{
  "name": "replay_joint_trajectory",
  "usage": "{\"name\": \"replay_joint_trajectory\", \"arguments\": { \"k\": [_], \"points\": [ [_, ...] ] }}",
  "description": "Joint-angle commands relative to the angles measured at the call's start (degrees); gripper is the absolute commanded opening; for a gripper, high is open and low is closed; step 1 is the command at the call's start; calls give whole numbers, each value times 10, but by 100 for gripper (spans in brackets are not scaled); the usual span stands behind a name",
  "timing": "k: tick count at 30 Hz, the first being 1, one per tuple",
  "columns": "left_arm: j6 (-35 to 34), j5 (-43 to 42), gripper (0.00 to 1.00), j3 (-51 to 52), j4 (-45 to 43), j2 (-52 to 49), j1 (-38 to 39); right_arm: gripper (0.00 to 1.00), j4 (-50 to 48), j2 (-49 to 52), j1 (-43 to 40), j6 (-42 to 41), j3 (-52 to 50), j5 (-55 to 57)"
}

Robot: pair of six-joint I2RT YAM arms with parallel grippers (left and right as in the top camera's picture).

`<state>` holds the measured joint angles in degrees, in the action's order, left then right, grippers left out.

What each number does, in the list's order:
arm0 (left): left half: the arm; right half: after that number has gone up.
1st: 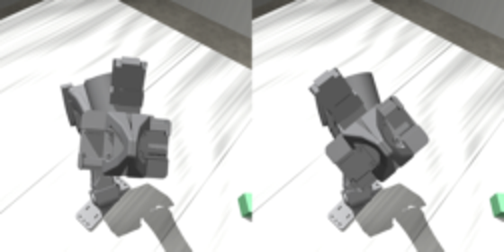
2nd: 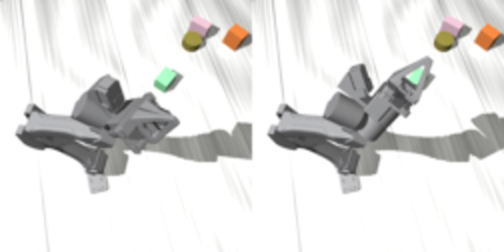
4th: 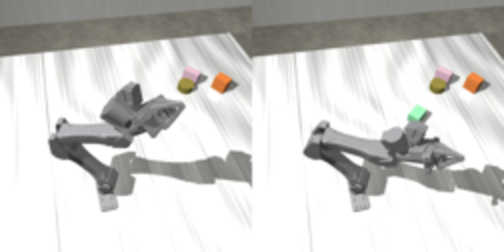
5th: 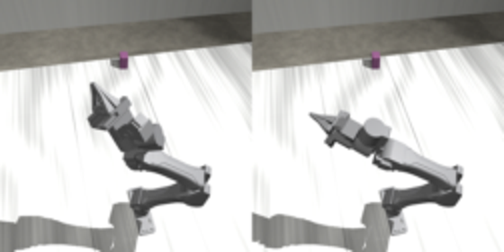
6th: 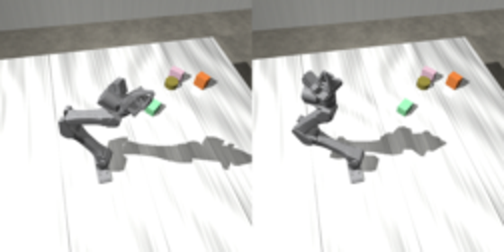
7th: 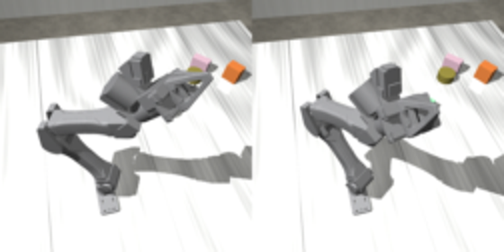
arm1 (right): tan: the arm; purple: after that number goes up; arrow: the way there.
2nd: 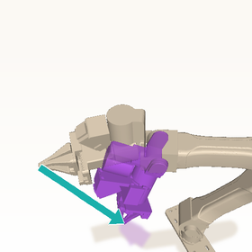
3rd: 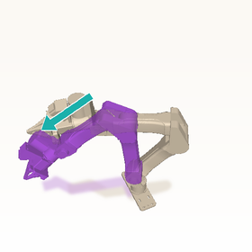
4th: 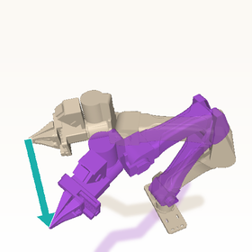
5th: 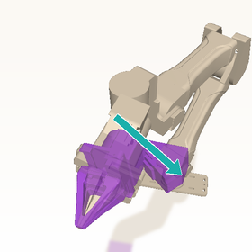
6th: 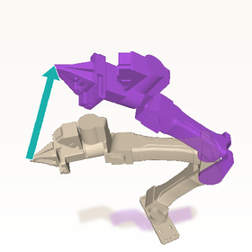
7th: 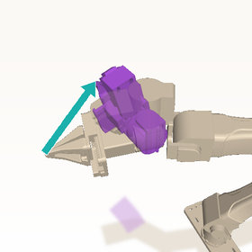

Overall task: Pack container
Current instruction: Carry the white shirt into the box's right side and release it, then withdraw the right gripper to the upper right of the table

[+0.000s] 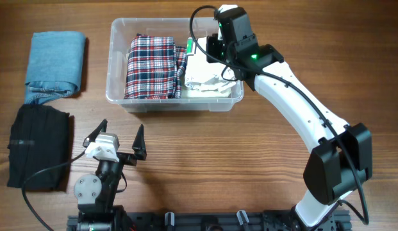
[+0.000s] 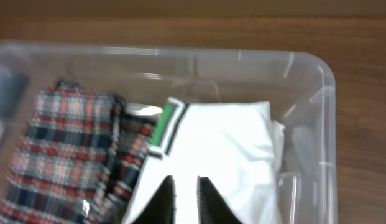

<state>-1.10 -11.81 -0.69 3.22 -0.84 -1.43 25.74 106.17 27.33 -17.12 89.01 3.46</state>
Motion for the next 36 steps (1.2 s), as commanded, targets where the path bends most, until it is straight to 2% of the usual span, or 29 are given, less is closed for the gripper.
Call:
{"name": "replay_joint_trajectory", "arguments": {
  "k": [1, 12, 18, 21, 22, 23, 24, 26, 29, 30, 33, 36],
  "points": [
    [7, 3, 100, 3, 1, 3, 3, 4, 26, 4, 1, 67, -1, 0],
    [7, 3, 100, 3, 1, 3, 3, 4, 59, 168, 1, 71, -5, 0],
    [7, 3, 100, 3, 1, 3, 3, 4, 60, 174, 1, 76, 0, 0],
    [7, 3, 100, 3, 1, 3, 3, 4, 71, 156, 1, 82, 37, -1],
    [7, 3, 100, 3, 1, 3, 3, 10, 82, 135, 2, 82, 64, -1],
    [7, 3, 100, 3, 1, 3, 3, 22, 95, 106, 2, 82, 90, -4],
    [7, 3, 100, 3, 1, 3, 3, 27, 101, 86, 1, 82, 102, -8],
    [7, 3, 100, 3, 1, 3, 3, 62, 107, 17, 1, 81, 117, -9],
    [7, 3, 100, 3, 1, 3, 3, 95, 105, -63, -9, 80, 117, 7],
    [7, 3, 100, 3, 1, 3, 3, 100, 106, -83, -21, 79, 117, 18],
    [7, 3, 100, 3, 1, 3, 3, 100, 120, -110, -83, 41, 117, 23],
    [7, 3, 100, 3, 1, 3, 3, 100, 167, -110, -191, -30, 117, 14]
  ]
}}
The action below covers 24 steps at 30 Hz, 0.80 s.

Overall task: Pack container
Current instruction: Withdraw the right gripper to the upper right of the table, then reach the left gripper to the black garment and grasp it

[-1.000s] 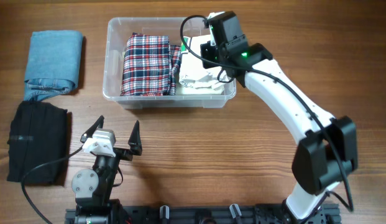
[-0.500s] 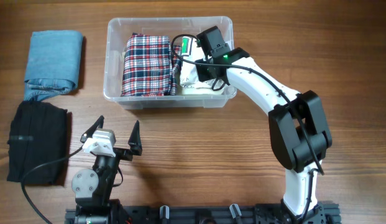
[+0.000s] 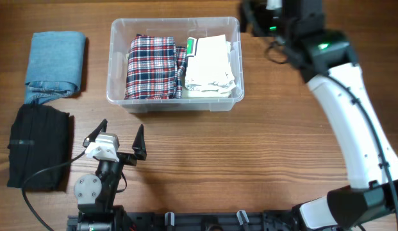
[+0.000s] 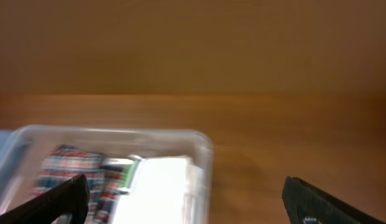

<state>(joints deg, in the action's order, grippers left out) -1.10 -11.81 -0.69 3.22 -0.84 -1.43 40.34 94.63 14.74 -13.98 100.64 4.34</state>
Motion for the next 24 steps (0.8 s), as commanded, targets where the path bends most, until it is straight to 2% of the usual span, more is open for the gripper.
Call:
{"name": "replay_joint_trajectory", "arguments": {
  "k": [1, 7, 12, 17, 20, 24],
  "points": [
    [7, 3, 100, 3, 1, 3, 3, 100, 31, 5, -91, -73, 1, 6],
    [7, 4, 100, 3, 0, 3, 3, 100, 58, 6, -248, -121, 0, 3],
    [7, 3, 100, 3, 0, 3, 3, 100, 59, 6, -307, -121, 0, 4],
    [0, -25, 100, -12, -28, 3, 3, 100, 60, 6, -308, -121, 0, 4],
    [-8, -17, 100, -83, 23, -9, 3, 100, 60, 6, -308, -121, 0, 3],
    [-8, 18, 100, -302, 218, -137, 3, 100, 60, 6, -308, -121, 0, 4]
  ]
}}
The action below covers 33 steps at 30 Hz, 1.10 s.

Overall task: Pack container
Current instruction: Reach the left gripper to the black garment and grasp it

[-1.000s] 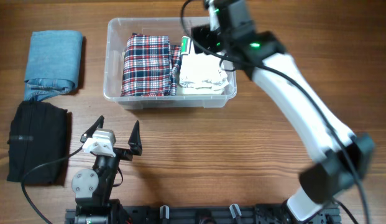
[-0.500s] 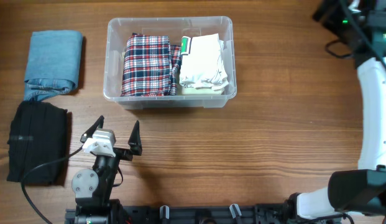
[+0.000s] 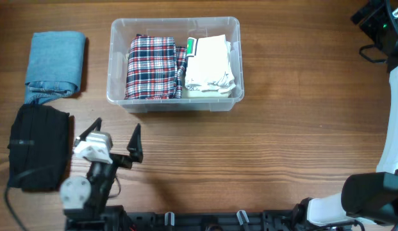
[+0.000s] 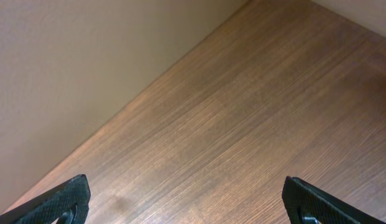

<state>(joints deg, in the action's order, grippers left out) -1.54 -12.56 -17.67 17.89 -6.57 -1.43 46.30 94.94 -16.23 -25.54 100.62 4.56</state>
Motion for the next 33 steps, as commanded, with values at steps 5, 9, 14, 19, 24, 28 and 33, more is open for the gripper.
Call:
{"name": "replay_joint_trajectory", "arguments": {
  "k": [5, 9, 14, 19, 24, 28, 33],
  "points": [
    [-3, 59, 100, -478, 433, -334, 3, 100, 0, 3, 1, -5, 0, 2],
    [-4, 48, 100, -577, 535, -438, 3, 100, 0, 3, 1, -5, 0, 1],
    [-4, 205, 100, -577, 555, -490, 3, 100, 0, 3, 1, -5, 0, 2],
    [-30, 412, 100, -577, 639, -596, 3, 100, 0, 3, 1, -5, 0, 1],
    [-2, 321, 100, -577, 603, -683, 3, 100, 0, 3, 1, -5, 0, 1],
    [26, 396, 100, -576, 614, -718, -24, 100, 0, 3, 1, -5, 0, 2],
    [-23, 416, 100, -570, 622, -727, -94, 100, 0, 3, 1, -5, 0, 2]
  ]
}}
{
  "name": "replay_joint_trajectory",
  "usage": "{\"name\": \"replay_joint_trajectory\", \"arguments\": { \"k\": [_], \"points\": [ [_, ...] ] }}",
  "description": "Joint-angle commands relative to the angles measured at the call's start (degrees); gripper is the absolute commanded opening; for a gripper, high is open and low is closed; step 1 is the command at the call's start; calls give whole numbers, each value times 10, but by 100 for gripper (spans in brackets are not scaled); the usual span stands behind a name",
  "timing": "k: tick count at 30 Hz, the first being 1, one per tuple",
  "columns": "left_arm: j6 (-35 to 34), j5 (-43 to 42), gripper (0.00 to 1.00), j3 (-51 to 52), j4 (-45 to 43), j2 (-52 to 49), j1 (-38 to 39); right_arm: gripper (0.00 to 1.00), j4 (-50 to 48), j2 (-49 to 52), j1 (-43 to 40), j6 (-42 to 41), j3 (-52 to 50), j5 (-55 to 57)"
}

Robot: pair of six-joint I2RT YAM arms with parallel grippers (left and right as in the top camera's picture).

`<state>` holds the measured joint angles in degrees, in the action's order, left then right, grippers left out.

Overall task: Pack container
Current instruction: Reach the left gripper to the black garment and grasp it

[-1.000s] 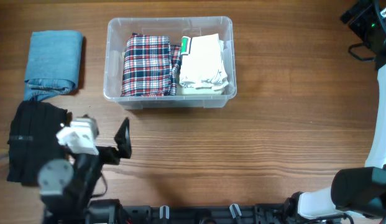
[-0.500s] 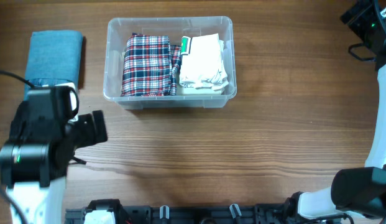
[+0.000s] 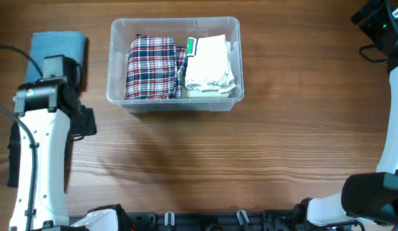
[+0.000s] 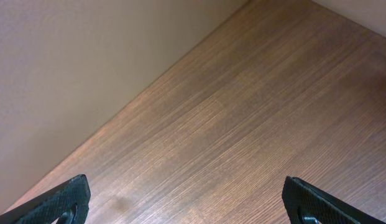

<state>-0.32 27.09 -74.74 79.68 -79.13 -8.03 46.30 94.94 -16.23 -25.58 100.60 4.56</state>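
The clear plastic container [image 3: 118, 61] stands at the back middle, holding a folded plaid cloth [image 3: 149, 67] and a white cloth [image 3: 210, 64] with a green tag. A folded blue cloth [image 3: 54, 42] lies at the far left, partly under my left arm. A strip of the black cloth [image 3: 13, 160] shows beside that arm. My left gripper [image 3: 59, 67] hangs over the blue cloth's front part, its fingers hidden beneath the wrist. My right gripper [image 4: 186, 190] is open over bare wood at the back right corner, holding nothing.
The table's back edge meets a plain wall [image 4: 87, 62] just beyond the right gripper. My left arm's white link [image 3: 41, 160] lies over the black cloth. A black cable [image 3: 19, 54] loops at the far left.
My left arm has left its place at the front edge and now reaches over the black and blue cloths at the left. The right arm has not moved.
My right gripper was down in the container, its fingers close together on the white cloth. Then it stood open behind the container's right end, the white cloth left inside. Then it was at the back right corner, and the left arm had shifted left; now that arm is over the cloths.
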Motion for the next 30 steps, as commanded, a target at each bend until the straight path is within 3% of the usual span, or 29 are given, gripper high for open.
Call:
{"name": "replay_joint_trajectory", "arguments": {
  "k": [1, 8, 11, 16, 21, 30],
  "points": [
    [-61, 19, 100, 7, 7, -2, -44, 100, 0, 3, 1, -5, 0, 2],
    [-56, 7, 100, 120, -99, -2, -92, 100, 0, 3, 1, -5, 0, 2],
    [17, 9, 100, 147, -148, -9, -92, 100, 0, 3, 1, -5, 0, 1],
    [32, 69, 100, 151, -180, -89, -92, 100, 0, 3, 1, -5, 0, 2],
    [31, 73, 100, 151, -191, -196, -92, 100, 0, 3, 1, -5, 0, 2],
    [47, 148, 100, 152, -251, -228, -106, 100, 0, 3, 1, -5, 0, 2]
  ]
}}
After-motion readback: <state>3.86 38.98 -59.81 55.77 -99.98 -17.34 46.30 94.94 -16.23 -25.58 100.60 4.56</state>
